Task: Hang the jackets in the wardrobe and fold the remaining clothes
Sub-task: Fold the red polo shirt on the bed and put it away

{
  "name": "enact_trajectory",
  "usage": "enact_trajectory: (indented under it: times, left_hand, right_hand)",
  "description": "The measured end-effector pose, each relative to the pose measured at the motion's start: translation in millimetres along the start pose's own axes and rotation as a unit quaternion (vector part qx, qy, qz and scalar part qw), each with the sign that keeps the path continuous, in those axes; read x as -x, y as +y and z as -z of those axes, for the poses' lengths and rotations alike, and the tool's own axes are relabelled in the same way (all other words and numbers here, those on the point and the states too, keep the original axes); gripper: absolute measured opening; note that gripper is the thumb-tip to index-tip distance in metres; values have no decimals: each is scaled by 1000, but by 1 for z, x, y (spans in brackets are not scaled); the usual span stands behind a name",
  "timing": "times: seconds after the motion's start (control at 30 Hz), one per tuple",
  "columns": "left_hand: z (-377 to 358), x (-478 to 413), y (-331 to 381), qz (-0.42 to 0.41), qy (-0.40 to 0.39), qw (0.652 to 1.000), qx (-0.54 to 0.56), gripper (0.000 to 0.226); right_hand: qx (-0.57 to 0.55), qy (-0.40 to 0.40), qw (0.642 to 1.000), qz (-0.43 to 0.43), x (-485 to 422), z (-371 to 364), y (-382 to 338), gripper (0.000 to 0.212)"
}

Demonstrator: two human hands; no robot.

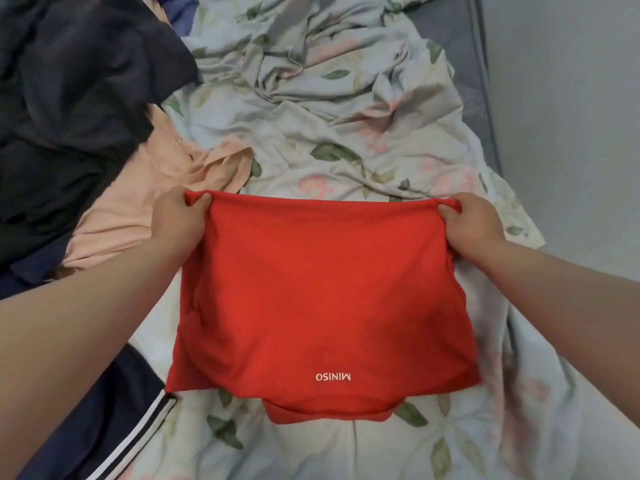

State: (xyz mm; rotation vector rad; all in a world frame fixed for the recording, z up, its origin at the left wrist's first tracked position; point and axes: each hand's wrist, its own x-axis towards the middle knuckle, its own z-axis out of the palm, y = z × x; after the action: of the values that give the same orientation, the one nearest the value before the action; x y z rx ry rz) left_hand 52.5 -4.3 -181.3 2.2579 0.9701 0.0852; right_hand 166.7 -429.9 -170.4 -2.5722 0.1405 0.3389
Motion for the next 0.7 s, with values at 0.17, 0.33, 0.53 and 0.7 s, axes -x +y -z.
enact_trajectory:
  times: [0.17, 0.33, 0.53, 0.7]
  left_hand:
    - [-9, -16, 1, 17, 42, 999, -4, 26]
    - [-19, -23, 4, 39, 36, 998, -26, 33]
    - [-16, 40, 28, -205, 134, 963, -112, 54]
    - [-59, 119, 17, -305, -72, 912, -264, 77]
  right_hand:
    - [20, 21, 999, -23, -30, -11, -9, 23]
    - [-10, 61, 996, -70, -41, -25, -12, 40]
    - [55, 141, 987, 49, 12, -21, -30, 53]
    - [222, 7, 925, 310, 87, -69, -28, 66]
